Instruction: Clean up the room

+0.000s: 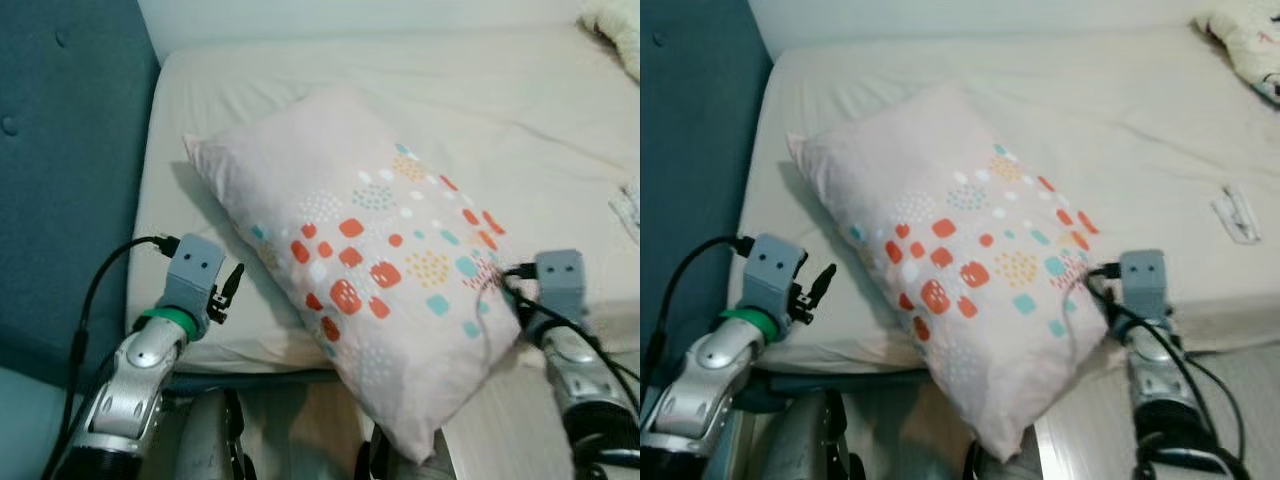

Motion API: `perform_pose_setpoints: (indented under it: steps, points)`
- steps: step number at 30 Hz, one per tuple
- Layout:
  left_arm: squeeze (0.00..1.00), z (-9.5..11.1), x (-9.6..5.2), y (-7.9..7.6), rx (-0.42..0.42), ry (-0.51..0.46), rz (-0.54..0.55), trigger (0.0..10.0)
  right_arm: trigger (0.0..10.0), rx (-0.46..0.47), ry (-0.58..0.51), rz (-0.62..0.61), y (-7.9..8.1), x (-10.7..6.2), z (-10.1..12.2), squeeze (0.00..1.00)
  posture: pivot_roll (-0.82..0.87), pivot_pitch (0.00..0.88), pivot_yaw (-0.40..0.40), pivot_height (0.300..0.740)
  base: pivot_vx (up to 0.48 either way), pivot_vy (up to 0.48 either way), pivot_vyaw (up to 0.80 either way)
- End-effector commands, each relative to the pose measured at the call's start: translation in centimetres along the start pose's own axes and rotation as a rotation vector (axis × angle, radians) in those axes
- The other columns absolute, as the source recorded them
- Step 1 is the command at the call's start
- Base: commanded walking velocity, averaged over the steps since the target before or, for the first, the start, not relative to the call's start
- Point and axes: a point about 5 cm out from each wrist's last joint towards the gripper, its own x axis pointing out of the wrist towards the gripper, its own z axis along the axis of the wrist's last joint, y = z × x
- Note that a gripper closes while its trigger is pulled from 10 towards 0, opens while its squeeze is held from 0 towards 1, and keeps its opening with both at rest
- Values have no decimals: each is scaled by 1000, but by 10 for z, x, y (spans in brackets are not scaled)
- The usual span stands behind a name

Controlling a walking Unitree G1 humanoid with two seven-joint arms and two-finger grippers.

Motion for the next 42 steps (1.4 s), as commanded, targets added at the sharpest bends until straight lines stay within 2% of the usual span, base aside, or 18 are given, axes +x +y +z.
perform_pose_setpoints:
  steps: [1, 2, 3, 5, 7, 9, 10, 11, 20, 23, 24, 26, 32, 33, 35, 38, 39, 42]
  points:
    - [0, -8, -6, 2, 3, 48, -16, 10000, 10000, 157, 117, 237, 49, 0, -20, 0, 84, 169, 111, 595, 0, 0, 0]
    - [0, -8, -6, 2, 3, 48, -16, 10000, 10000, 157, 117, 237, 49, 0, -20, 0, 84, 169, 111, 595, 0, 0, 0]
    - [0, -9, -8, 2, 4, 54, -22, 10000, 10000, 235, 93, 389, 82, 1, -6, 0, 86, 167, 108, 595, 0, 0, 0]
    - [0, -9, -8, 2, 4, 54, -22, 10000, 10000, 235, 93, 389, 82, 1, -6, 0, 86, 167, 108, 595, 0, 0, 0]
    - [0, -9, -10, 2, 5, 58, -26, 10000, 10000, 284, 73, 493, 104, 0, 5, 0, 86, 167, 108, 595, 0, 0, 0]
    - [0, -3, -10, 1, -42, 50, -45, 10000, 10000, 376, 7, 737, 155, -7, 38, 0, 95, 162, 89, 595, 0, 0, 0]
    - [0, -3, -10, 1, -42, 50, -45, 10000, 10000, 376, 7, 737, 155, -7, 38, 0, 95, 162, 89, 595, 0, 0, 0]
    - [0, 8, -8, 2, -102, 30, -69, 10000, 10000, 458, -44, 905, 191, -16, 68, 0, 96, 157, 84, 595, 0, 0, 0]
    - [0, 46, 5, 25, -202, -76, -20, 10000, 10000, 610, -196, 1164, 243, -42, 138, 0, 110, 136, 83, 595, 0, 0, 0]
    - [0, 68, 10, 39, -232, -159, 49, 10000, 10000, 659, -295, 1244, 249, -52, 166, 0, 108, 127, 80, 595, 0, 0, 0]
    - [0, 96, 14, 56, -297, -268, 141, 10000, 10000, 698, -421, 1345, 246, -63, 193, 0, 94, 121, 76, 595, 0, 0, 0]
    - [0, 108, 15, 59, -339, -315, 158, 10000, 10000, 703, -459, 1370, 241, -65, 196, 0, 90, 121, 74, 595, 0, 0, 0]
    - [0, 130, 16, 37, -297, -419, 55, 10000, 10000, 832, -438, 1308, 214, -50, 170, 0, 83, 112, 61, 595, 0, 0, 0]
    - [0, 128, 17, 26, -181, -416, 26, 10000, 10000, 783, -391, 1265, 210, -45, 149, 0, 78, 111, 59, 595, 0, 0, 0]
    - [0, 110, 16, 7, 9, -355, -59, 10000, 10000, 490, -224, 1161, 204, -36, 89, 0, 66, 115, 62, 595, 0, 0, 0]
    - [0, 84, 13, -1, 86, -248, -127, 10000, 10000, 216, -88, 1102, 187, -35, 33, 0, 58, 121, 63, 595, 0, 0, 0]
    - [0, 84, 13, -1, 86, -248, -127, 10000, 10000, 216, -88, 1102, 187, -35, 33, 0, 58, 121, 63, 595, 0, 0, 0]
    - [0, 46, 1, 4, 124, -88, -160, 10000, 10000, 80, 37, 1068, 139, -41, -16, 0, 52, 126, 58, 595, 0, 0, 0]
